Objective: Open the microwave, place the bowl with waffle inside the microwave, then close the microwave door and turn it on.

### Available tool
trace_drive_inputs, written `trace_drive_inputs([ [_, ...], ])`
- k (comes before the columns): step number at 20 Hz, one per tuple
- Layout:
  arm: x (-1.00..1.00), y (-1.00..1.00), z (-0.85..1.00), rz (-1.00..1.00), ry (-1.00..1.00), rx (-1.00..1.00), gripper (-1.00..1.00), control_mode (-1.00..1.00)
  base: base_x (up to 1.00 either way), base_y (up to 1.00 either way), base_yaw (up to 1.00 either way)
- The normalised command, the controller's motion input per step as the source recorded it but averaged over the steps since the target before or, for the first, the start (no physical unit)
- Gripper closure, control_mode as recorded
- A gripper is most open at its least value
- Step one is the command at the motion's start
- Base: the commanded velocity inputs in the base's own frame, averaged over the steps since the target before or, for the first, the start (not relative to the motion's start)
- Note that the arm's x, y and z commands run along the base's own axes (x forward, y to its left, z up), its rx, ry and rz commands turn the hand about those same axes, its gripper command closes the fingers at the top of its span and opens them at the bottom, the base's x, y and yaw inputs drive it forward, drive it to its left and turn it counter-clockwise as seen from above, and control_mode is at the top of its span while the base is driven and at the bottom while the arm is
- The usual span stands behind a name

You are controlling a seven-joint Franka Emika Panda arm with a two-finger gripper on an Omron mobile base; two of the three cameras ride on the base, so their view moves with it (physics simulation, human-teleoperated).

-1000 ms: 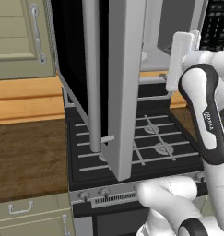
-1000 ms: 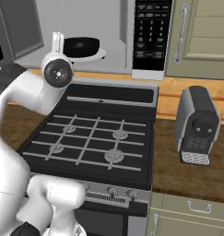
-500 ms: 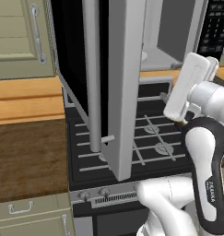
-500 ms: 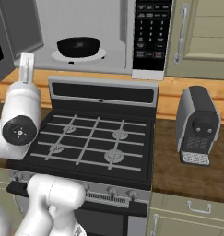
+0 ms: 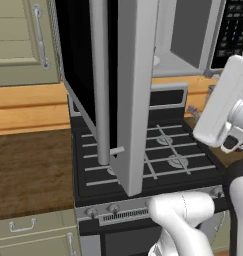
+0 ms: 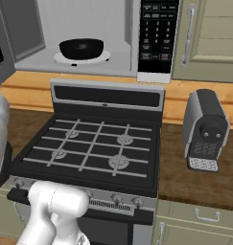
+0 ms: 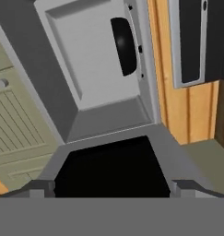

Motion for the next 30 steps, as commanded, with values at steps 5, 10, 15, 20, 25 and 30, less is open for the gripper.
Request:
trace_drive_inputs([
  [5,-0.85,0.15,-0.16,0.0,0.0,0.0,-1.0,-1.0,0.0,0.0,0.0],
  [10,-0.71,0.24,-0.45,0.0,-0.05,0.0,-1.0,-1.0,0.0,0.0,0.0],
  [15,-0.77,0.41,-0.21,-0.03,-0.11,0.0,-1.0,-1.0,0.0,0.0,0.0],
  [20,-0.68,0.46,-0.19,-0.07,-0.14,0.0,-1.0,-1.0,0.0,0.0,0.0],
  [25,0.11,0.9,-0.68,-0.1,-0.16,0.01,-1.0,-1.0,0.0,0.0,0.0],
  [30,0.25,0.82,-0.66,-0.05,-0.17,-0.06,-1.0,-1.0,0.0,0.0,0.0],
])
